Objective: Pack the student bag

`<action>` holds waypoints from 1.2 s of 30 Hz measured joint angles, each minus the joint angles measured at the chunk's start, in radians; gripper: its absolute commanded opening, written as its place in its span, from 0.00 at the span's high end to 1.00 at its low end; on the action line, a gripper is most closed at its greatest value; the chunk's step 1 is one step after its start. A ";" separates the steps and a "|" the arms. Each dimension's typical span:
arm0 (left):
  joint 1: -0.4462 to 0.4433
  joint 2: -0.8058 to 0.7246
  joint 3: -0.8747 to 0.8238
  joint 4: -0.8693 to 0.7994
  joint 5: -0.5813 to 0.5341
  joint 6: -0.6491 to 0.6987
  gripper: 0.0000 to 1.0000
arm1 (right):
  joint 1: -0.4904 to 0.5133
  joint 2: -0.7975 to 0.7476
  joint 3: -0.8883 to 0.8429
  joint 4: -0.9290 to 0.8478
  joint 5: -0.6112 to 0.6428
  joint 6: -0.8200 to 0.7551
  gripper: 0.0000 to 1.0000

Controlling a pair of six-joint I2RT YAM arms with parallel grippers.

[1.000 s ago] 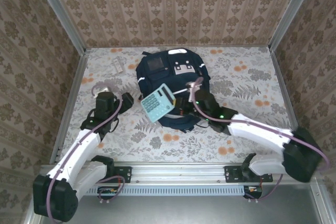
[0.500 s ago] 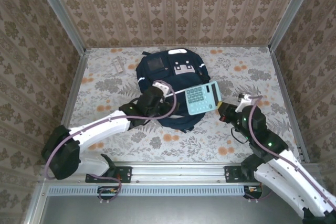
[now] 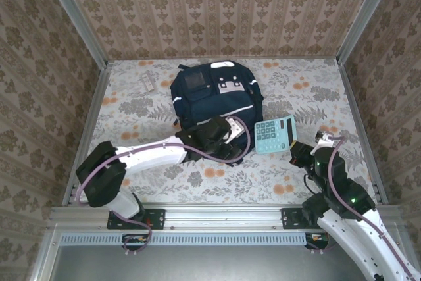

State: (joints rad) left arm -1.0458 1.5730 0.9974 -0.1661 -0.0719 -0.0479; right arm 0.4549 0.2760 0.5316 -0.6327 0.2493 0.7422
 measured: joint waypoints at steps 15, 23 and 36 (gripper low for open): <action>-0.018 0.085 0.083 -0.084 -0.126 0.074 0.97 | -0.002 -0.046 -0.019 -0.031 0.005 0.011 0.91; 0.074 0.010 0.171 -0.150 -0.047 0.032 1.00 | -0.002 -0.045 -0.034 -0.029 -0.014 0.021 0.91; 0.099 0.058 0.185 -0.171 0.051 0.018 0.88 | -0.002 -0.039 -0.048 -0.023 -0.032 0.021 0.90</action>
State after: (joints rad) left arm -0.9470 1.6314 1.1828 -0.3374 -0.0208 -0.0296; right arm 0.4530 0.2367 0.4835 -0.6552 0.2169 0.7635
